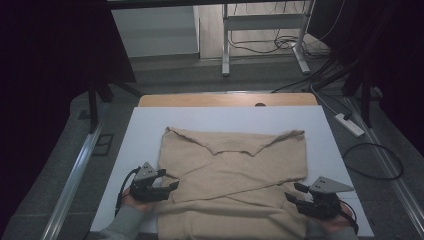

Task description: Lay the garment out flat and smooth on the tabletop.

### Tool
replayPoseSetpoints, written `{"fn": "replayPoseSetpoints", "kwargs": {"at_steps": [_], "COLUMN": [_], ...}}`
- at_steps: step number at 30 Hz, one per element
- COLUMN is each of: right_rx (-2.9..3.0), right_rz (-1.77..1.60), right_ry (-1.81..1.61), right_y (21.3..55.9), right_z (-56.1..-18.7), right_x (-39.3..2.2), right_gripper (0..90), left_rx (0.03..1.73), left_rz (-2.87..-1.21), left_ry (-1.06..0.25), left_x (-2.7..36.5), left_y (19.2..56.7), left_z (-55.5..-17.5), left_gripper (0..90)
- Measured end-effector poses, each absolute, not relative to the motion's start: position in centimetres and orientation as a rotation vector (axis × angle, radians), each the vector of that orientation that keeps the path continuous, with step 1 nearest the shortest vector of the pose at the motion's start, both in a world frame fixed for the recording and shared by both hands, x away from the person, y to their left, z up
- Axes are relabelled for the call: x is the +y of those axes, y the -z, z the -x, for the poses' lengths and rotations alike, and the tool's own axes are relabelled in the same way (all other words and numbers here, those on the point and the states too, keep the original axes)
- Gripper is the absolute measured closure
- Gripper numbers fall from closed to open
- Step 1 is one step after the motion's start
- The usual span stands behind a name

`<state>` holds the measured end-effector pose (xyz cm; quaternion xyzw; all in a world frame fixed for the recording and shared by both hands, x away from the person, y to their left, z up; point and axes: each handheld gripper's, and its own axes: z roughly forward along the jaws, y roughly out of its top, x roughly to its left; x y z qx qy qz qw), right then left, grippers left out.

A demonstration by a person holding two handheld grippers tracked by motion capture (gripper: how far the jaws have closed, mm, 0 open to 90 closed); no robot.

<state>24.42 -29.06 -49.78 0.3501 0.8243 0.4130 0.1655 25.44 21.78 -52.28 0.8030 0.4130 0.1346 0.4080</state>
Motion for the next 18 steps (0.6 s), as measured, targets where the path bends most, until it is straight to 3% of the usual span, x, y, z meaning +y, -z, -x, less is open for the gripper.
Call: {"fn": "replayPoseSetpoints", "kwargs": {"at_steps": [10, 18], "right_rx": [2.407, 2.484], "right_rz": [-0.898, -0.808], "right_ry": [-1.205, -1.138], "right_y": [48.7, 48.5], "right_z": [-26.8, -32.8], "right_x": [-25.4, -19.7], "right_gripper": [44.3, 42.1], "left_rx": [1.043, 1.036], "left_rz": [-2.005, -2.005], "left_ry": [-0.343, -0.339], "left_x": [22.2, 22.6], "left_y": [52.2, 52.4], "left_z": [-25.0, -24.5], "left_gripper": [26.3, 24.3]}}
